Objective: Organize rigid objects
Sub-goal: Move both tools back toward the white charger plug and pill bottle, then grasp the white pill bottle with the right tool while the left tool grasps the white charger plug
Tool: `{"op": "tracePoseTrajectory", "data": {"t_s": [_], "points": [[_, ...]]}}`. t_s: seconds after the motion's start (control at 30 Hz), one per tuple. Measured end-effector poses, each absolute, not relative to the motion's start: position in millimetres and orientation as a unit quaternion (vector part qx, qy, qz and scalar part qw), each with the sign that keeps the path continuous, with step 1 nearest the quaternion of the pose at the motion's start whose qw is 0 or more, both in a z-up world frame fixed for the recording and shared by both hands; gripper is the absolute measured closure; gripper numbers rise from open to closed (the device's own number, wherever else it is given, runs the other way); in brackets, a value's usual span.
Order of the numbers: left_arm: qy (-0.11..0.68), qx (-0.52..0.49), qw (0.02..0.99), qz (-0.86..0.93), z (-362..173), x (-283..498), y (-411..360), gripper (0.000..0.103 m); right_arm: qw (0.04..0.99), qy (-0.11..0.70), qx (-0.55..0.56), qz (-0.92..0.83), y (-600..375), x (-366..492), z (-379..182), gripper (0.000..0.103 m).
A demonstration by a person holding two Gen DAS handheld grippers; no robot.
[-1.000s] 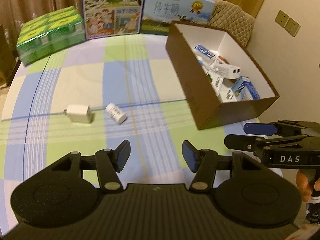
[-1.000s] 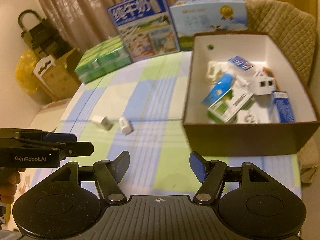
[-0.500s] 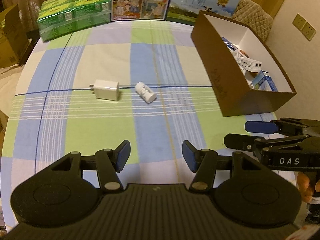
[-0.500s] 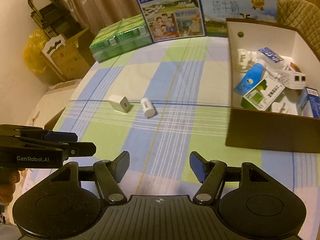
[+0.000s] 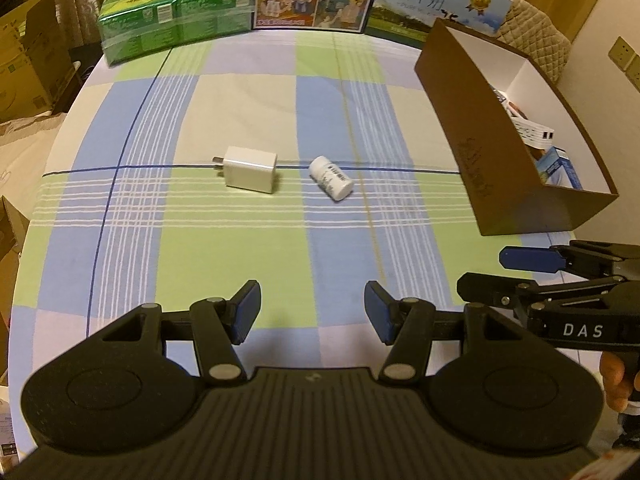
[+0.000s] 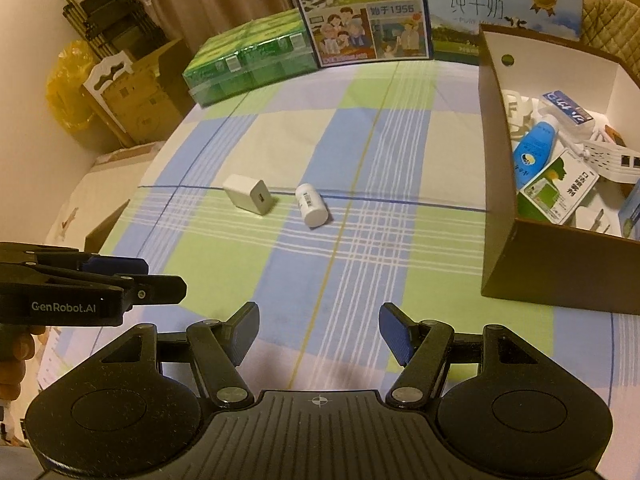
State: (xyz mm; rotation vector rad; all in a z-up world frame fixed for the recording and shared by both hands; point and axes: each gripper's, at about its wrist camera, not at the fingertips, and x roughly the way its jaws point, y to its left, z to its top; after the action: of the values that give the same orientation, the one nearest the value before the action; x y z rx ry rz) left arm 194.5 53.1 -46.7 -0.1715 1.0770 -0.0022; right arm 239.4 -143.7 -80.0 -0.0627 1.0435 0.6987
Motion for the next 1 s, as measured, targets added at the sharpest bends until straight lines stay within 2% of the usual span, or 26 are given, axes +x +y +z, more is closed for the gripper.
{"op": "tracePoseTrajectory", "data": {"t_s": [0.83,1.0], "points": [[0.517,-0.089,0.851,0.030,-81,217,78,0.050,0.808,0.477,-0.074,0.337,-102,260,-109,0.040],[0.515,-0.093,0.851,0.041,-93,228,85,0.050,0.813,0.460,-0.092,0.346,-87,271,-121,0.052]]}}
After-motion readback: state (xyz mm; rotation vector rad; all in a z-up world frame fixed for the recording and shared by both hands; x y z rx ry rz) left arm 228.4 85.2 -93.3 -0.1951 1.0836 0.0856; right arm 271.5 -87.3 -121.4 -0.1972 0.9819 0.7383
